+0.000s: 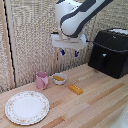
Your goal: Please go towards the air fryer and gently seize its handle using your gripper. Slowly reveal the interior of the air fryer by pulling the handle outward. Head to the bowl filled with hot dogs and firmly but gently grasp it. Carefully place it inside the now-open air fryer.
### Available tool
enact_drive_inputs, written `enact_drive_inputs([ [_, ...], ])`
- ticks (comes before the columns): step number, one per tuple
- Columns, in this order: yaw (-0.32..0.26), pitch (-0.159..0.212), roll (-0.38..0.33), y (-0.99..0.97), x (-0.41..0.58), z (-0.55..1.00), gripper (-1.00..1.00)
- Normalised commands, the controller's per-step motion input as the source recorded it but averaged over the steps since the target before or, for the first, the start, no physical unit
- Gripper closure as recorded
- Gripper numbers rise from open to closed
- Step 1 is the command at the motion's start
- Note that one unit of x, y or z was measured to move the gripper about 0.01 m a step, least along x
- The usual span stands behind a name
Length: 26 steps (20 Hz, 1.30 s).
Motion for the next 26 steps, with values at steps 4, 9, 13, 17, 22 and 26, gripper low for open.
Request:
enact_drive_inputs([
  [4, -0.002, -0.119, -0.375, -0.07, -0.079, -0.05, -1.0],
  [9, -0.029, -0.143, -0.36, -0.2, -0.008, -0.15, -1.0],
  [13, -0.017, -0.154, -0.311, -0.26, 0.0, -0.24, -1.0],
  [17, -0.007, -0.156, -0.266, -0.3, 0.001, -0.27, -1.0],
  [22, 0.021, -0.104, -0.25, -0.37, 0.072, -0.21, -1.0],
  [26, 0.07, -0.074, -0.232, -0.41, 0.054, -0.24, -1.0],
])
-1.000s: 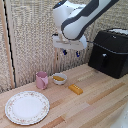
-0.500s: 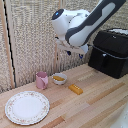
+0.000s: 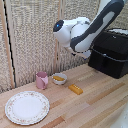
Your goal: Please go towards the air fryer and gently seize its handle using your gripper. Slowly reveal the interior of the air fryer by pulling the handle outward. Head to the bowl filled with hot dogs and firmly but gently grasp it. Carefully place it inside the now-open air fryer.
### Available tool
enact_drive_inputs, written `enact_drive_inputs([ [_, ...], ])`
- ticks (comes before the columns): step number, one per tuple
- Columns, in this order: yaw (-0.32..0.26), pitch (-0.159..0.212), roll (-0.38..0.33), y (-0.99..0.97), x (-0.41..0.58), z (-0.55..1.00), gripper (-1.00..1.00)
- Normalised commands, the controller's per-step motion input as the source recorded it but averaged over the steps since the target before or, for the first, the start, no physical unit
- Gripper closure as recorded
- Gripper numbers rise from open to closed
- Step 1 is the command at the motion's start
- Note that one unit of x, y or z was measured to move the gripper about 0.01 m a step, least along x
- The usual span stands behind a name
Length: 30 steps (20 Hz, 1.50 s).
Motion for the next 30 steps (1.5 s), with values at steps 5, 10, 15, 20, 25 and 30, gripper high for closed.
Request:
enact_drive_inputs([
  [5, 0.079, -0.076, -0.206, -0.44, 0.002, -0.27, -1.0],
  [10, 0.082, -0.093, -0.145, -0.51, 0.0, -0.25, -1.0],
  [15, 0.069, -0.089, -0.066, -0.61, 0.0, -0.23, -1.0],
  [20, 0.048, -0.083, -0.053, -0.62, 0.0, -0.23, -1.0],
  [25, 0.054, -0.048, -0.057, -0.62, -0.007, -0.18, -1.0],
  [30, 0.075, -0.005, -0.095, -0.56, -0.136, -0.16, -1.0],
])
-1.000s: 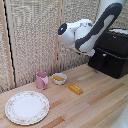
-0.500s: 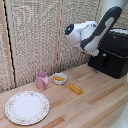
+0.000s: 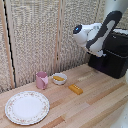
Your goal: Please go towards the air fryer and gently seize its handle using your gripper. Slowly reveal the interior of the air fryer by pulling the handle outward. Head to the bowl filled with hot dogs and firmly but gently grasp it. Carefully place it inside the now-open air fryer.
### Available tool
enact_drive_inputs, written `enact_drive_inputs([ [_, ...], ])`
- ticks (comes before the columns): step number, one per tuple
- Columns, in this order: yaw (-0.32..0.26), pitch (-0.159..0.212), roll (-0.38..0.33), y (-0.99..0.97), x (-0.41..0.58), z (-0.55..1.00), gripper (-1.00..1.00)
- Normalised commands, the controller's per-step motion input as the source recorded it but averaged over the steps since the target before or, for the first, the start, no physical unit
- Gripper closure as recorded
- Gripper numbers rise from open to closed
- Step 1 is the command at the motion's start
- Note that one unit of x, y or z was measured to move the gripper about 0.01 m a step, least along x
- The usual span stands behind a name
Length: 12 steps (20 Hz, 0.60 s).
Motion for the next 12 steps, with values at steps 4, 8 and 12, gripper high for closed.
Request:
enact_drive_inputs([
  [4, 0.085, 0.0, -0.083, -0.57, -0.192, -0.15, -1.0],
  [8, 0.103, 0.001, -0.066, -0.59, -0.133, -0.12, -1.0],
  [12, 0.127, 0.008, -0.077, -0.58, -0.131, -0.11, -1.0],
])
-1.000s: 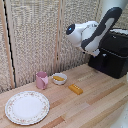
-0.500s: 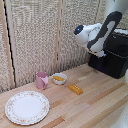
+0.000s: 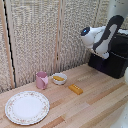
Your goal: Please go towards the air fryer and gently seize its handle using your gripper. Slowly reveal the interior of the air fryer by pulling the handle outward. Head to the bowl filled with hot dogs and firmly but gently grasp it. Carefully place it inside the now-open air fryer.
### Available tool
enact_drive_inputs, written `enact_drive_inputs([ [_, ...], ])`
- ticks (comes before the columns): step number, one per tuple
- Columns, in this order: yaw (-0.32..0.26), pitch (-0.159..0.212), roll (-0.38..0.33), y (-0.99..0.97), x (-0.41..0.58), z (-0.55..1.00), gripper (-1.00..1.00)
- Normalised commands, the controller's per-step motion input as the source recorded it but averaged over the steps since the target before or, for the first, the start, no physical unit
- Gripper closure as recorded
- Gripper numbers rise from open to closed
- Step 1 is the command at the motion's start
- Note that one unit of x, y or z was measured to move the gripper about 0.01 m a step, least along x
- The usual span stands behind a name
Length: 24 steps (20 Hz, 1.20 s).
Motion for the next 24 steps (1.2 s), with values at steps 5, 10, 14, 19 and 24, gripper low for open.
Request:
enact_drive_inputs([
  [5, 0.13, 0.039, -0.076, -0.53, -0.239, -0.06, -1.0],
  [10, -0.023, 0.02, -0.008, -0.22, -0.062, 0.0, 1.0],
  [14, -0.04, 0.017, 0.0, 0.0, 0.0, 0.0, 1.0],
  [19, 0.006, 0.109, 0.091, 0.0, 0.0, 0.25, 1.0],
  [24, 0.014, 0.102, 0.135, 0.0, 0.0, 0.58, 1.0],
])
